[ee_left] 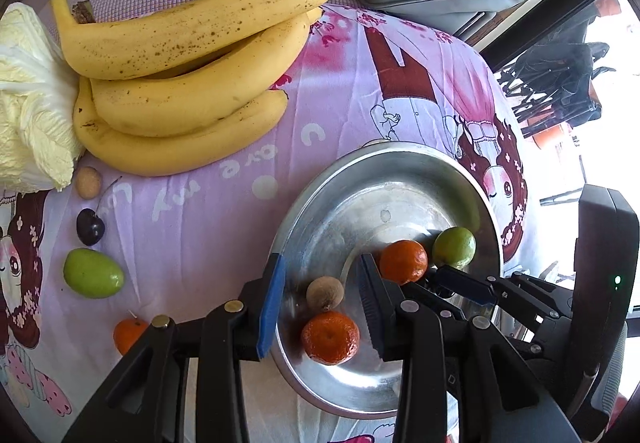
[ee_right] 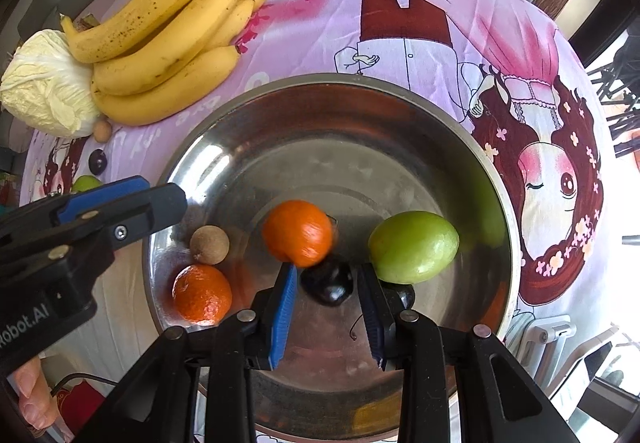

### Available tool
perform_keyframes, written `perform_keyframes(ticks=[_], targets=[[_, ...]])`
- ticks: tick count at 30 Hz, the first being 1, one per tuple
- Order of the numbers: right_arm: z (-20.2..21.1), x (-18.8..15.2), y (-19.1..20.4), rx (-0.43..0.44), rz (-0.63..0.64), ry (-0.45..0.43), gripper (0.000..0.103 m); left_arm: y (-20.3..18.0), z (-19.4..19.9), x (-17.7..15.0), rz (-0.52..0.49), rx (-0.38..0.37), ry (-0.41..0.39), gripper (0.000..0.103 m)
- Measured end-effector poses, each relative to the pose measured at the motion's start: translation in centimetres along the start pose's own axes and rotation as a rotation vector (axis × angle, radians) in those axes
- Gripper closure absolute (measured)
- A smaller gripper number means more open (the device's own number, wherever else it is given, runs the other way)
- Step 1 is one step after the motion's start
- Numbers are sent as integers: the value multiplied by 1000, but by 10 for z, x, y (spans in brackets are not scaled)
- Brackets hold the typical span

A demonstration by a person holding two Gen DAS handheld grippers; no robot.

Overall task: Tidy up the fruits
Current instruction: 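Release the tangerine into the bowl with the left tool while the right releases the cherry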

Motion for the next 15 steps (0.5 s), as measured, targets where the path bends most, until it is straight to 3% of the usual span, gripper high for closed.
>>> perform_keyframes(ticks=[6, 9, 11, 12, 13, 15], targets=[[2, 1, 13, -11, 12, 4, 58, 30, 6, -6, 31, 35, -18, 53], [4, 3, 20, -12, 21, 5, 57, 50, 4, -11, 63, 59, -17, 42], [4, 5, 26, -11, 23, 4, 47, 64, 4, -15, 91, 68, -17, 38], [4, 6, 29, -12, 24, 3, 34, 71, 3, -16, 103, 73, -17, 35], [3, 7, 32, -15, 28, 1, 28, 77, 3, -18, 113, 80, -18, 33], [1, 9, 38, -20, 34, 1, 28, 89, 2, -21, 129, 99, -22, 31]])
Point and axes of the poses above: each gripper's, at about its wrist camera, not at the fingertips, and z roughly against the way its jaws point, y to its left, x to its top, the point moved 9 cm from there along -z, roughly the way its jaws point, and after that the axes turned 15 degrees about x, right-handed, at the moved point
